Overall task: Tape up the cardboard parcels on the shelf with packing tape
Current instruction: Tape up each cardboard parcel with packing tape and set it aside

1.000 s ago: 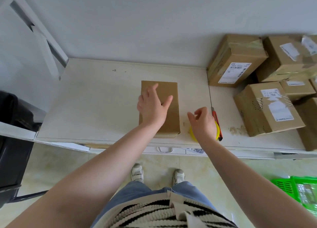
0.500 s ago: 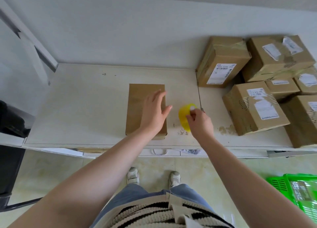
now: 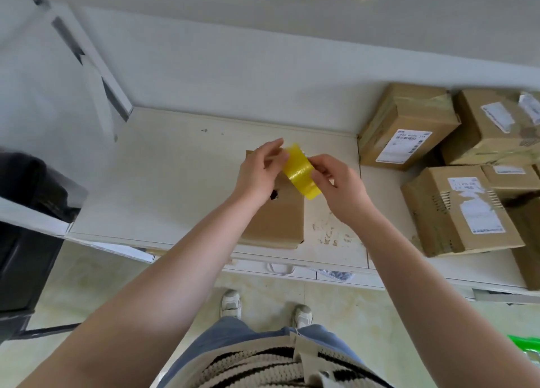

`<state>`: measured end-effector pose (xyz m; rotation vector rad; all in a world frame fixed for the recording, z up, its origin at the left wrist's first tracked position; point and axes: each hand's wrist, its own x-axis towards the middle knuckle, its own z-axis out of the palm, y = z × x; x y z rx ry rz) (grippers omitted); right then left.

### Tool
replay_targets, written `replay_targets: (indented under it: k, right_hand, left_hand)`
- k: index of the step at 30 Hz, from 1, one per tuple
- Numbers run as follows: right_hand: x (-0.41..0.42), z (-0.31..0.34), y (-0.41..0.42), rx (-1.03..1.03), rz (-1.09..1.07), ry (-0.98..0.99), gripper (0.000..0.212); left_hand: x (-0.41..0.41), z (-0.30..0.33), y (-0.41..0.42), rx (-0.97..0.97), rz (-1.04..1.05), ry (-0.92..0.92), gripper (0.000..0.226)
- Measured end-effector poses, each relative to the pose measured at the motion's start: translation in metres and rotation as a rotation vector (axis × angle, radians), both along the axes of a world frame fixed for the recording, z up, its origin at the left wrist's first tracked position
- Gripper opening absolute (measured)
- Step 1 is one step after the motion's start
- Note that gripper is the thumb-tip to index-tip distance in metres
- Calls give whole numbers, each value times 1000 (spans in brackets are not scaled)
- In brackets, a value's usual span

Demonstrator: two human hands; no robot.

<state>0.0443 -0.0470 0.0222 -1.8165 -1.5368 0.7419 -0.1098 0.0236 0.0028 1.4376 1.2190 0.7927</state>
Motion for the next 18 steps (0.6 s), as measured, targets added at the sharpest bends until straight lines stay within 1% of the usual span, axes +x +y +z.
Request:
replay_targets:
  k: [2, 5, 8, 12, 13, 14, 16, 18]
  right_hand:
    - [-4, 0, 4, 6, 35, 18, 23]
    - [-10, -3, 11, 5, 44, 49, 22]
    - [-21, -9, 17, -1, 52, 67, 23]
    - [-25, -13, 22, 43, 88, -46, 18]
    - [-24, -11, 22, 56, 107, -73, 19]
    - [-23, -10, 22, 67, 128, -111, 22]
    - [-21, -8, 24, 72, 155, -199, 26]
    - [-18, -4, 28, 42, 118, -253, 24]
  left_hand:
    - [-12, 0, 6, -60, 33, -29, 34]
    - [-22, 2, 9, -73, 120, -23, 13]
    - [-24, 3, 11, -131, 176, -68, 14]
    - [-28, 8, 12, -254, 153, -190, 16]
    - [-30, 10, 12, -255, 125, -185, 16]
    - [-33, 12, 12, -222, 93, -142, 17]
    - [-38, 14, 12, -111, 43, -33, 21]
    - [-38, 17, 9, -66, 9, -37, 23]
